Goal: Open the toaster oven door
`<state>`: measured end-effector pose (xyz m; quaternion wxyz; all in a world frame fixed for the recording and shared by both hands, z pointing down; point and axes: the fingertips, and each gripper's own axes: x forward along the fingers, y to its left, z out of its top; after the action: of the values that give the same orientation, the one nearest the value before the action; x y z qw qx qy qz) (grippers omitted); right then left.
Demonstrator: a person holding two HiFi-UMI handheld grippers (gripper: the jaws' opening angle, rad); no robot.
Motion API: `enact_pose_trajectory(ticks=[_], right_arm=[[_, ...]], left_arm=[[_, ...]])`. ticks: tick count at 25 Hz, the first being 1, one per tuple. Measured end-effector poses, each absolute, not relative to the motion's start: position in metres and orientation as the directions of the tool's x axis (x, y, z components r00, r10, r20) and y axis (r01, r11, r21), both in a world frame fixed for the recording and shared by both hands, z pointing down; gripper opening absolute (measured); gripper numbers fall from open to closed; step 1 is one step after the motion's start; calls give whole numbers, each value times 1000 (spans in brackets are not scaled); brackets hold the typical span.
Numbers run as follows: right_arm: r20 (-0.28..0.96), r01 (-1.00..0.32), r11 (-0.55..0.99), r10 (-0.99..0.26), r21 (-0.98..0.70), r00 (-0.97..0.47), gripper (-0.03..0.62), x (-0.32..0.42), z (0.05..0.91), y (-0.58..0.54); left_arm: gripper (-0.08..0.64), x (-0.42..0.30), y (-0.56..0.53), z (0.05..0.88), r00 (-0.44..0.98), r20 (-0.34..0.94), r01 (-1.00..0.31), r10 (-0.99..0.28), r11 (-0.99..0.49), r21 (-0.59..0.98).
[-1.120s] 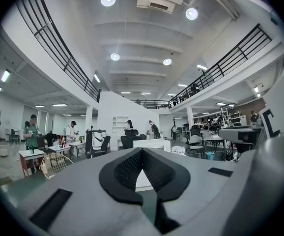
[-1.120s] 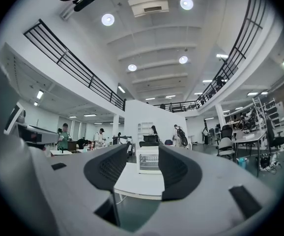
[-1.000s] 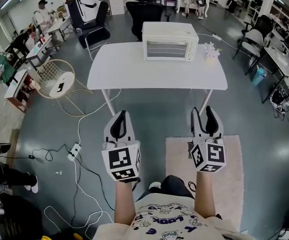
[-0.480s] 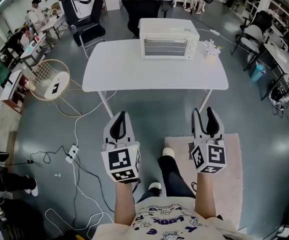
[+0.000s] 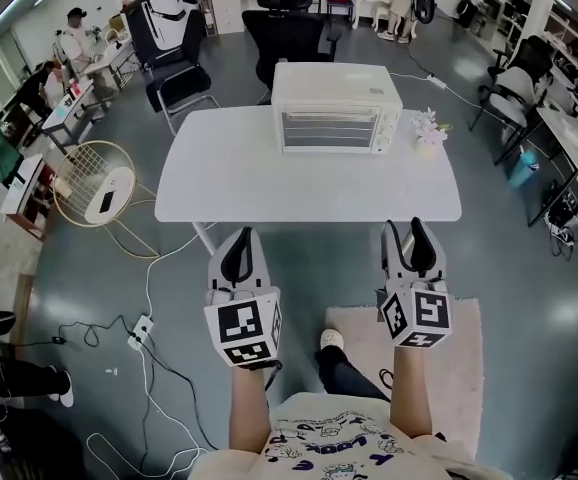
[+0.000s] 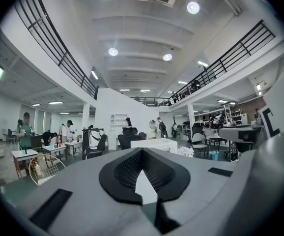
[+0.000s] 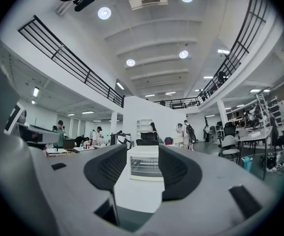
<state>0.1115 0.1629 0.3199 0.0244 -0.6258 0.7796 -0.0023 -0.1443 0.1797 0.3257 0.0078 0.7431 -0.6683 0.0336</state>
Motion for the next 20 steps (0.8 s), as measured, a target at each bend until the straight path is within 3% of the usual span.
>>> enact_pose_trajectory(ticks=[10, 20], right_arm=[[-59, -964, 262, -964, -45, -259, 199, 147, 297, 20], [-19, -959, 275, -961, -73, -275, 199, 167, 318, -55]], left_arm=[[3, -111, 53, 304, 49, 40, -998, -998, -51, -41], [3, -88, -15, 319, 36, 73, -998, -997, -39, -46]])
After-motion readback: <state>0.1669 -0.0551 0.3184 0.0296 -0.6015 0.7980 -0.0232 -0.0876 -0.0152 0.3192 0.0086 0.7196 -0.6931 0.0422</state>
